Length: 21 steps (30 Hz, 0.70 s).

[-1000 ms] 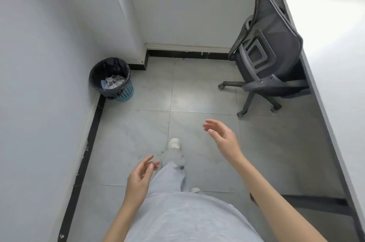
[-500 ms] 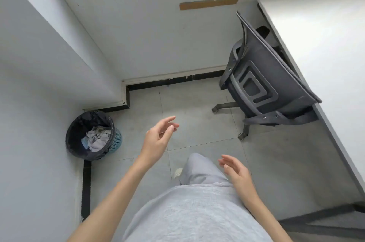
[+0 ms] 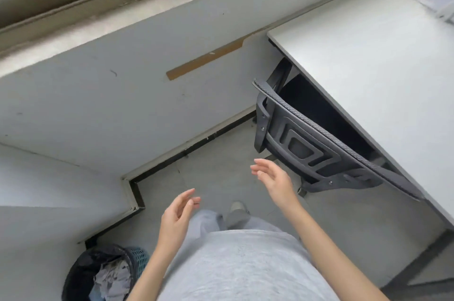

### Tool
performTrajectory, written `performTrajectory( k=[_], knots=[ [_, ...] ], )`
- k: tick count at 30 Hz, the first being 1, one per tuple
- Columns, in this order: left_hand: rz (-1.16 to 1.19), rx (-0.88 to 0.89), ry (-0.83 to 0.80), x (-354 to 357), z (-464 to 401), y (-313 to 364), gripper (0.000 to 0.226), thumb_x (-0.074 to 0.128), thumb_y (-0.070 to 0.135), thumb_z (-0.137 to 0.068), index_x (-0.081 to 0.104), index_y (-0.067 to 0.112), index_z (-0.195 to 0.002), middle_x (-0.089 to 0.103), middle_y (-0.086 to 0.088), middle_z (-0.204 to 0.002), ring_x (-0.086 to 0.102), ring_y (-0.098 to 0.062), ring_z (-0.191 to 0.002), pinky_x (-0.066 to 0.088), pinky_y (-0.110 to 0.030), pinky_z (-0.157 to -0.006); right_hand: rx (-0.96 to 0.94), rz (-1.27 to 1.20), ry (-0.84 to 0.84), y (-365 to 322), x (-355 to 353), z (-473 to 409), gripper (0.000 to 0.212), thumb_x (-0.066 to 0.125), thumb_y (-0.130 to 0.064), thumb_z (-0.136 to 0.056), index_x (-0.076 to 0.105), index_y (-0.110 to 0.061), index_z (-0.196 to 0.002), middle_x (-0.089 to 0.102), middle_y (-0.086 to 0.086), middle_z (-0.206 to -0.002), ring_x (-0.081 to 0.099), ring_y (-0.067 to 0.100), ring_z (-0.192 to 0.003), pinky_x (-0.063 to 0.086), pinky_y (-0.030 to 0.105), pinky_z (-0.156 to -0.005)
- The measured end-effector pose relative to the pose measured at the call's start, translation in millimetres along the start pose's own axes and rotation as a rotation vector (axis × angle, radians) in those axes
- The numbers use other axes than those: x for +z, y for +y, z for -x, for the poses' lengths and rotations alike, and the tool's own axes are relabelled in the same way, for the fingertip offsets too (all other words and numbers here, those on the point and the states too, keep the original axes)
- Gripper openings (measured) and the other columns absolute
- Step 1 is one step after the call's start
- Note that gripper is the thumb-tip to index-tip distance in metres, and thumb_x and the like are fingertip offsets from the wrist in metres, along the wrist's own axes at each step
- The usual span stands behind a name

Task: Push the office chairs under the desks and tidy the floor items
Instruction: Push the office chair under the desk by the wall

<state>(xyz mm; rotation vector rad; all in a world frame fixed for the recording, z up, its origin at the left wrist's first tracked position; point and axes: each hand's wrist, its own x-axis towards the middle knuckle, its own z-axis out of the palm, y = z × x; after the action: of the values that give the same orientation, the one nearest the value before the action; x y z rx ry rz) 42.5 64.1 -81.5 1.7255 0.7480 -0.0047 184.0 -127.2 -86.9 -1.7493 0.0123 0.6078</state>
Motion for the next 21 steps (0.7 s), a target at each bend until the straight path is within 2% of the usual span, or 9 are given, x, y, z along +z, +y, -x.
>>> performTrajectory(
  k=[4,7,9,12,14,16,18,21],
  knots=[
    [-0.079,0.077,-0.175,-6,-73,45,0.024,0.046,0.013,-0.094,0.058,0.021,-0.114,0.069,0.007,-0.100,0.064,-0.002,-0.092,0.045,-0.006,-0.078,-0.066,-0.054,0.139,-44,1,-40,0.030,0.047,0.003,-0.089,0.058,-0.014,-0.111,0.067,0.000,-0.101,0.063,-0.004,-0.089,0.045,0.012,-0.085],
    [-0.223,0.237,-0.340,2,-131,86,0.026,0.046,0.012,-0.094,0.057,0.023,-0.114,0.067,0.011,-0.101,0.061,0.004,-0.096,0.042,-0.004,-0.079,-0.153,-0.032,0.390,-65,-15,-51,0.033,0.049,0.003,-0.088,0.056,-0.011,-0.117,0.065,-0.001,-0.104,0.060,-0.007,-0.092,0.043,0.007,-0.085],
    [-0.301,0.371,-0.432,14,-166,113,0.027,0.047,0.010,-0.093,0.057,0.022,-0.114,0.066,0.009,-0.103,0.058,0.010,-0.096,0.041,-0.002,-0.079,-0.223,0.100,0.591,-71,-32,-49,0.037,0.052,-0.003,-0.086,0.055,-0.014,-0.121,0.064,-0.004,-0.109,0.059,-0.002,-0.099,0.044,0.010,-0.089],
    [-0.365,0.575,-0.515,42,-204,152,0.026,0.049,0.005,-0.091,0.060,0.014,-0.113,0.063,0.004,-0.109,0.053,0.017,-0.094,0.038,0.000,-0.081,-0.208,0.412,0.852,-70,-59,-32,0.039,0.052,-0.014,-0.083,0.056,-0.011,-0.122,0.062,0.003,-0.117,0.055,0.012,-0.110,0.039,0.020,-0.098],
    [-0.414,0.750,-0.580,64,-218,174,0.026,0.049,0.005,-0.090,0.060,0.011,-0.113,0.062,0.001,-0.111,0.053,0.010,-0.095,0.038,-0.005,-0.086,-0.157,0.650,0.967,-68,-77,-14,0.039,0.047,-0.024,-0.086,0.058,-0.008,-0.119,0.063,0.008,-0.117,0.049,0.015,-0.112,0.032,0.021,-0.099],
    [-0.484,0.977,-0.641,84,-227,191,0.027,0.051,0.005,-0.087,0.059,0.008,-0.114,0.062,-0.003,-0.114,0.050,-0.004,-0.105,0.034,-0.010,-0.094,-0.011,0.805,0.963,-63,-94,4,0.039,0.047,-0.029,-0.089,0.058,-0.007,-0.119,0.061,0.009,-0.121,0.047,0.018,-0.116,0.033,0.028,-0.101],
    [-0.573,1.197,-0.702,105,-232,200,0.030,0.055,0.008,-0.086,0.059,0.006,-0.115,0.062,-0.005,-0.117,0.047,-0.012,-0.111,0.034,-0.017,-0.097,0.185,0.878,0.862,-53,-108,17,0.040,0.050,-0.032,-0.092,0.056,-0.007,-0.122,0.058,0.010,-0.127,0.046,0.024,-0.122,0.031,0.037,-0.105],
    [-0.817,1.341,-0.787,135,-236,198,0.034,0.058,0.025,-0.087,0.058,0.009,-0.116,0.063,-0.006,-0.118,0.054,-0.023,-0.111,0.045,-0.037,-0.095,0.348,0.977,0.743,-35,-113,23,0.049,0.044,-0.044,-0.092,0.052,-0.009,-0.126,0.055,0.009,-0.131,0.045,0.025,-0.125,0.023,0.042,-0.112]
  ],
)
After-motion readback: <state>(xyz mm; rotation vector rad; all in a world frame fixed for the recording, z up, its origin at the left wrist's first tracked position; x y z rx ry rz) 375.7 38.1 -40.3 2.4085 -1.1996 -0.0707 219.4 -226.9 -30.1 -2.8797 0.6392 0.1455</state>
